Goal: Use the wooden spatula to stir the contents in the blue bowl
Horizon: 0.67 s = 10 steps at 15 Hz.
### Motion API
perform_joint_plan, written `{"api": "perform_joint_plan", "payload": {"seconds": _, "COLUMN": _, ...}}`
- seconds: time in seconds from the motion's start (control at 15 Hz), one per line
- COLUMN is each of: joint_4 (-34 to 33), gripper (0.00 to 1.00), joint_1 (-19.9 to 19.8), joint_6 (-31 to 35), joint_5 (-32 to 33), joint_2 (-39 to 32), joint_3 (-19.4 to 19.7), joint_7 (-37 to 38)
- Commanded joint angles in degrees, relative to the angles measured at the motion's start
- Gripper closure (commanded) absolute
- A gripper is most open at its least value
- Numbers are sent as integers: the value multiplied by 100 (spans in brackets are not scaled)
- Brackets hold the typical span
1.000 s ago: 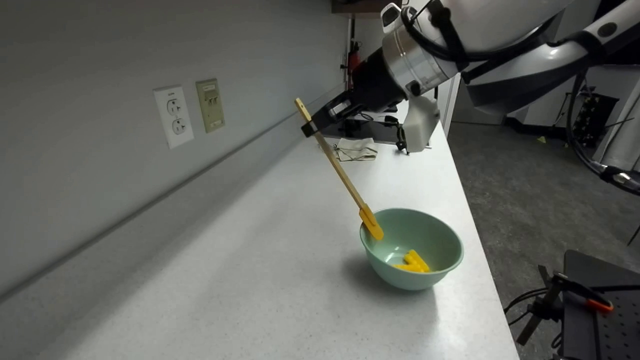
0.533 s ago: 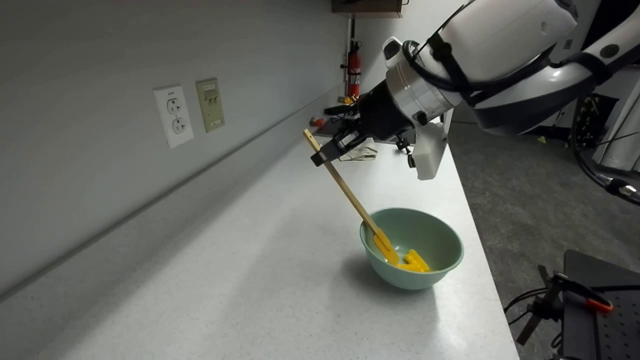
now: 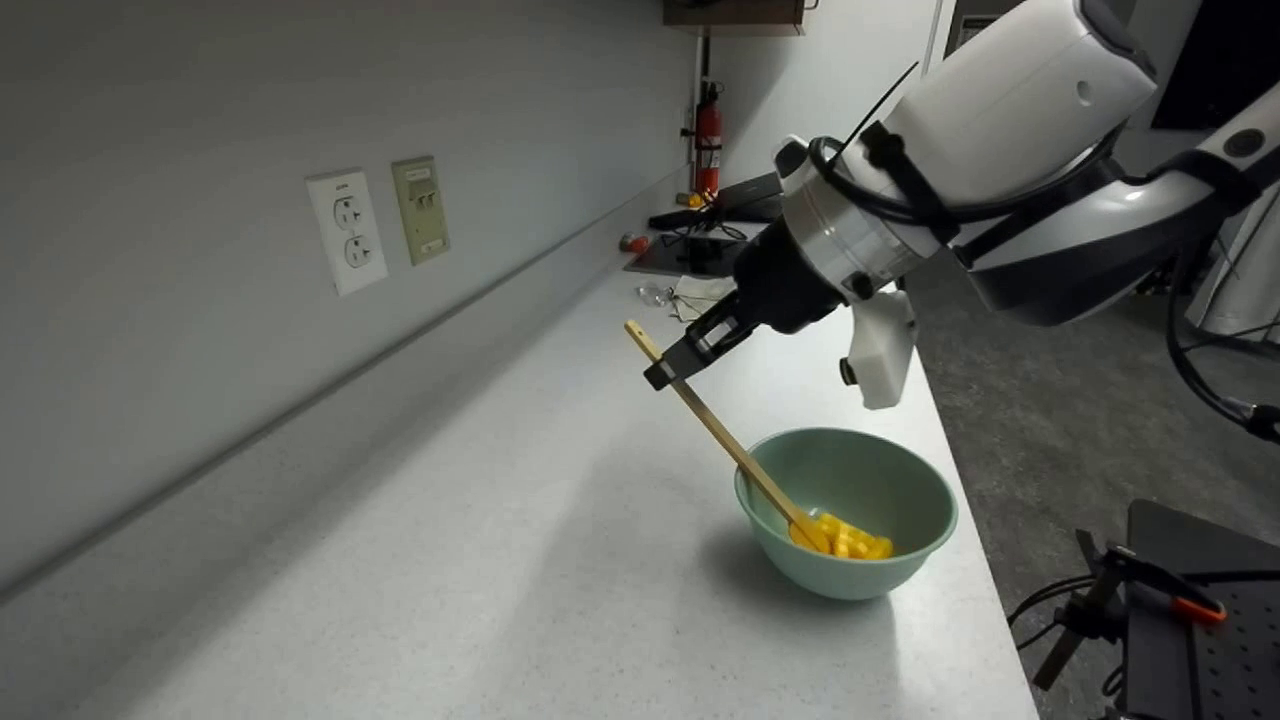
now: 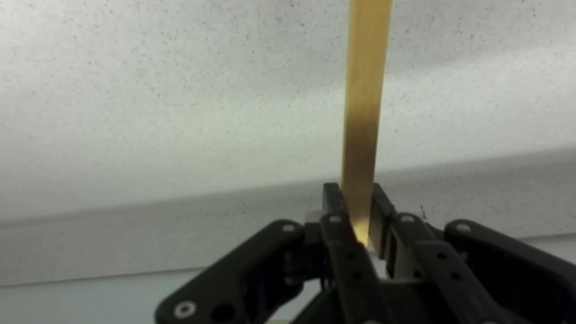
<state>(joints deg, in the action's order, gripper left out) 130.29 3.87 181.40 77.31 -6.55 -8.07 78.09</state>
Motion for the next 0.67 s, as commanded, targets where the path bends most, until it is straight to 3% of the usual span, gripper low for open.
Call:
{"api": "perform_joint_plan", "payload": {"seconds": 0.0, "joint_4": 118, "gripper": 96, "joint_1": -32, "joint_6": -44, "joint_5": -353, "joint_2": 65, "joint_3": -76, "joint_7": -436}}
{"api": "perform_joint_plan", "payload": {"seconds": 0.6, "joint_4": -607, "gripper": 96, "joint_1": 40, "joint_6": -321, "joint_5": 700, "joint_2": 257, "joint_3": 60, "joint_7": 397}}
